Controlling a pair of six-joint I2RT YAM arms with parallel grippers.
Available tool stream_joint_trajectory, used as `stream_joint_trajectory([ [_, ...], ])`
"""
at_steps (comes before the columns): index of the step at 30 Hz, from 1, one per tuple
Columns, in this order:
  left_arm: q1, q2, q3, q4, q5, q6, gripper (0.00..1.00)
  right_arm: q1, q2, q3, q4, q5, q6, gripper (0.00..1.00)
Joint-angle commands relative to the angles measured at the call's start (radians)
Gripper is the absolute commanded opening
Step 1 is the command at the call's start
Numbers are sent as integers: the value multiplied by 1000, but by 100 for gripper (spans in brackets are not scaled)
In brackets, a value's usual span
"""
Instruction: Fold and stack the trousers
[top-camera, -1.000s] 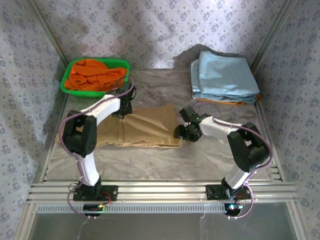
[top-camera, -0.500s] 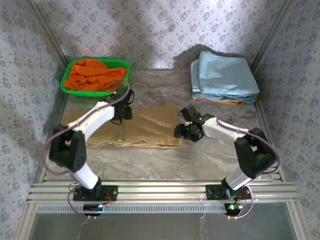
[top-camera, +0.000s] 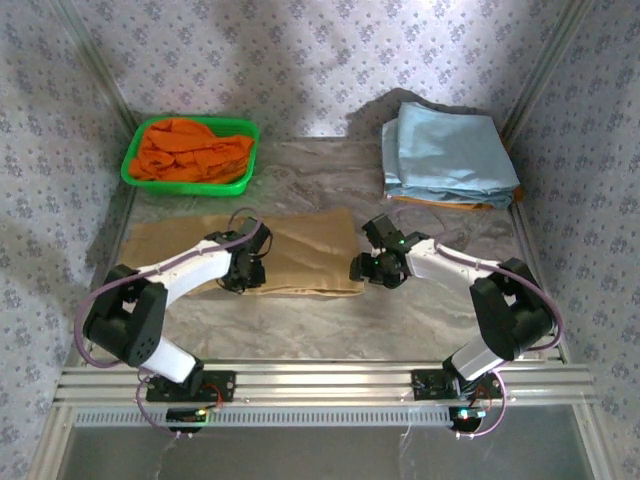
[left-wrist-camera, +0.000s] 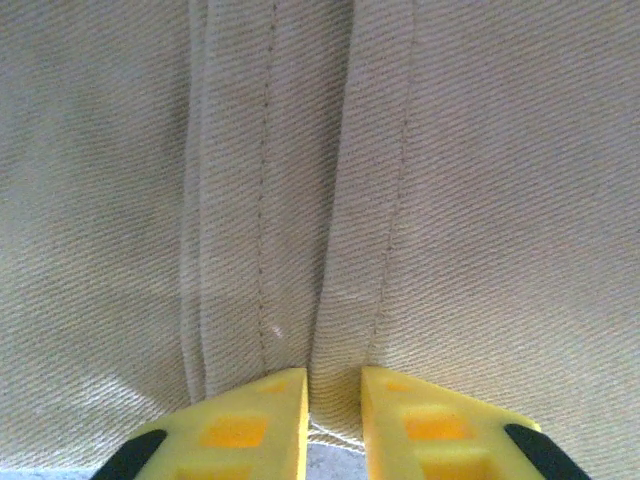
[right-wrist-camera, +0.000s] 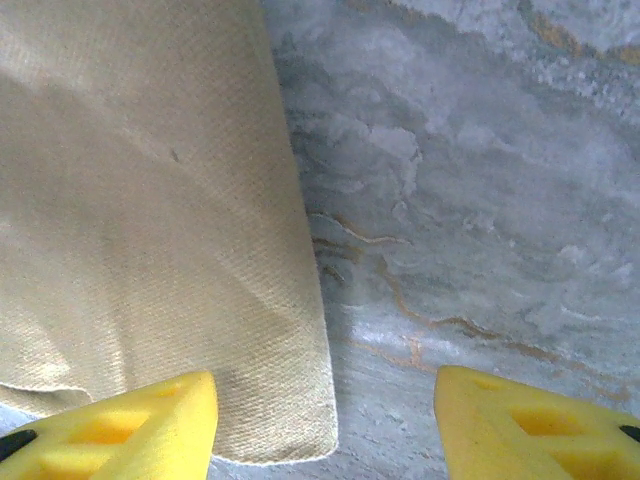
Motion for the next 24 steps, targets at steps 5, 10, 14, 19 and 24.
stream_joint_trajectory([
  [5,-2,-19,8,-14,-51,-11,0,-4,-62,-39,-39,27,-16,61],
  [10,-2,-45,-54,-4,-29,-21,0,-72,-97,-33,-29,-41,-63,63],
  [14,0,-77,-74,-2,-16,-17,15,-119,-35,28,-1,-167,-139,65],
  [19,-1,-97,-51,-25,-7,-2,40,-132,114,151,14,-214,-175,64],
  [24,-2,-129,-17,-63,-12,17,49,-147,260,296,-9,-187,-181,58],
])
